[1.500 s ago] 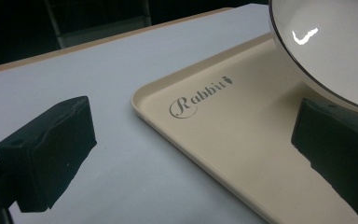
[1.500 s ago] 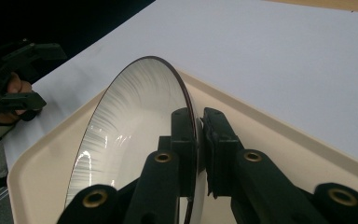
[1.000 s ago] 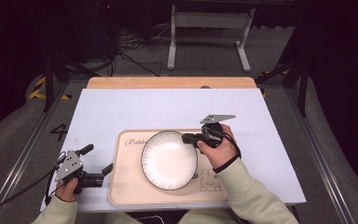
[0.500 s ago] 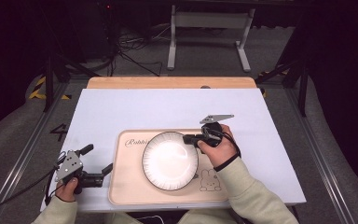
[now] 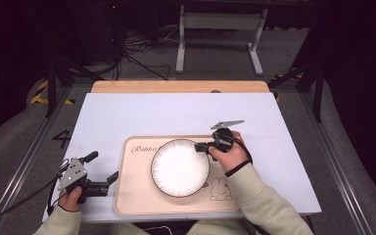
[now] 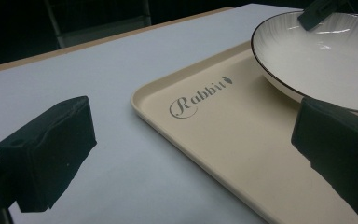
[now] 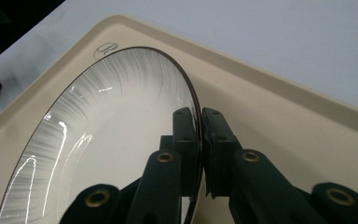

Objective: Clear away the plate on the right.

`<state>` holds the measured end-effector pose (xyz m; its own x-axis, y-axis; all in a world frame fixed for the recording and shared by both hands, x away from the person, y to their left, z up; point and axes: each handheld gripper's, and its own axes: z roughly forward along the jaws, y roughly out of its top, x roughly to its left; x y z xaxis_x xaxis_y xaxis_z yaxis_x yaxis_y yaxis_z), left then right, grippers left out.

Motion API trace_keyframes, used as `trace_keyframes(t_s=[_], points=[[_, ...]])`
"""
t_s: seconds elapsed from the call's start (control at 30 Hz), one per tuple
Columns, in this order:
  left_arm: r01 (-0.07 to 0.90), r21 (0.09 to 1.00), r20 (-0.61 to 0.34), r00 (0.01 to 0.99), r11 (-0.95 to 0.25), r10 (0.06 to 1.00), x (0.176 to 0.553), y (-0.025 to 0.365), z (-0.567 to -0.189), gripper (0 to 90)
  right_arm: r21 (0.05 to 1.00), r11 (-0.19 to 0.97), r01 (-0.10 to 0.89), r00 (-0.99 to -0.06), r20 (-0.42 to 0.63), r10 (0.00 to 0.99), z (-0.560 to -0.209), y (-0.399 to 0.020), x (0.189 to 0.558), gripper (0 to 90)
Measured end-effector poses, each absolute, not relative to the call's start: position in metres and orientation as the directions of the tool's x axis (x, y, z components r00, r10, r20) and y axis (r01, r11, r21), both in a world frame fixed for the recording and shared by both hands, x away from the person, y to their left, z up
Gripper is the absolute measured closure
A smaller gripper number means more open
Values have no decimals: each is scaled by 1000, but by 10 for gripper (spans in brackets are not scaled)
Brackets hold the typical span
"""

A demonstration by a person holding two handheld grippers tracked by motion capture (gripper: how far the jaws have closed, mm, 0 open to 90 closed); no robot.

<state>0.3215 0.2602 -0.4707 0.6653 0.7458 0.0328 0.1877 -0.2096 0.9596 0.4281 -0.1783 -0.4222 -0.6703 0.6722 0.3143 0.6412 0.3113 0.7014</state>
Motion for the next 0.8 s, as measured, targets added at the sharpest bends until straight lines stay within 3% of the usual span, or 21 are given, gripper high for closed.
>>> trace_keyframes(t_s=[0.8], points=[[188, 959, 33, 666, -210, 746, 322, 260, -471, 2, 682, 301, 667, -648, 332, 685, -438, -185, 438, 782]])
